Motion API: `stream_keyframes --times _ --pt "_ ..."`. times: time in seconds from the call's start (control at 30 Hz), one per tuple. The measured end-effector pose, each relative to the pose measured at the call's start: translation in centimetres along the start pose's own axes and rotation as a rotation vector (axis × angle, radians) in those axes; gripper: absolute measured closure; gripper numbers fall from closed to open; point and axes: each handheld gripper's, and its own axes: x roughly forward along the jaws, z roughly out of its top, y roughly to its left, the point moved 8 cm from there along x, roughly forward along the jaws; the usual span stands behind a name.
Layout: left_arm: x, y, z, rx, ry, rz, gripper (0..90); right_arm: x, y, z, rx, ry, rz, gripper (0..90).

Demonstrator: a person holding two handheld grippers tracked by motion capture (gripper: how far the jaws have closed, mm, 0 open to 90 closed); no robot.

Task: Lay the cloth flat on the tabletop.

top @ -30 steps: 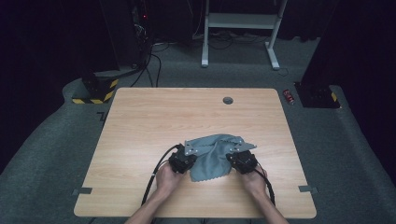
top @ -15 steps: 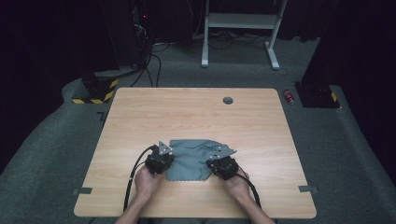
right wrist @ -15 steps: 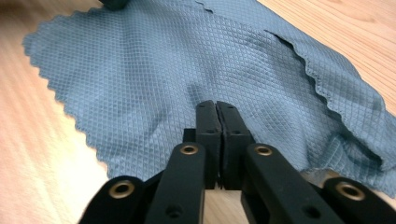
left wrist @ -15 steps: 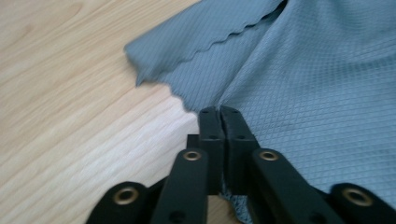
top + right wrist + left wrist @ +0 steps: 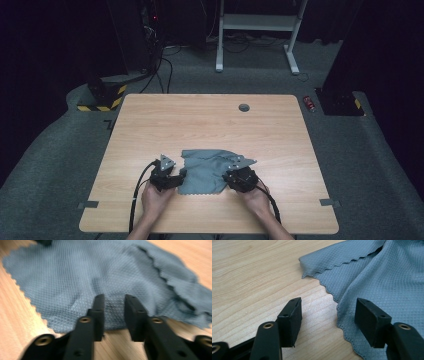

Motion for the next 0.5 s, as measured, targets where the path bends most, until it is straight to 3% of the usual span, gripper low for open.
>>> stream_keyframes --times 0.03,0.07,0.2,0.37,0.5 --pt "0.0 0.0 0.0 0.000 0.000 0.000 38.2 0.0 0.0 0.0 0.000 0.000 0.000 78.9" --pt "0.0 0.0 0.0 -0.004 0.001 -0.001 37.9 0.1 0.2 0.1 -0.018 -0.005 -0.004 89.8" --pt "0.0 0.0 0.0 -0.002 0.002 0.000 37.8 0.0 0.2 0.2 -0.039 -0.002 -0.013 90.0" --pt "0.0 0.0 0.0 -0.003 0.002 0.000 37.7 -0.9 0.3 1.2 -0.033 -0.038 -0.007 90.0" --pt "0.0 0.0 0.0 -0.006 0.002 0.001 37.2 -0.8 0.4 1.6 -0.025 -0.037 -0.008 68.4"
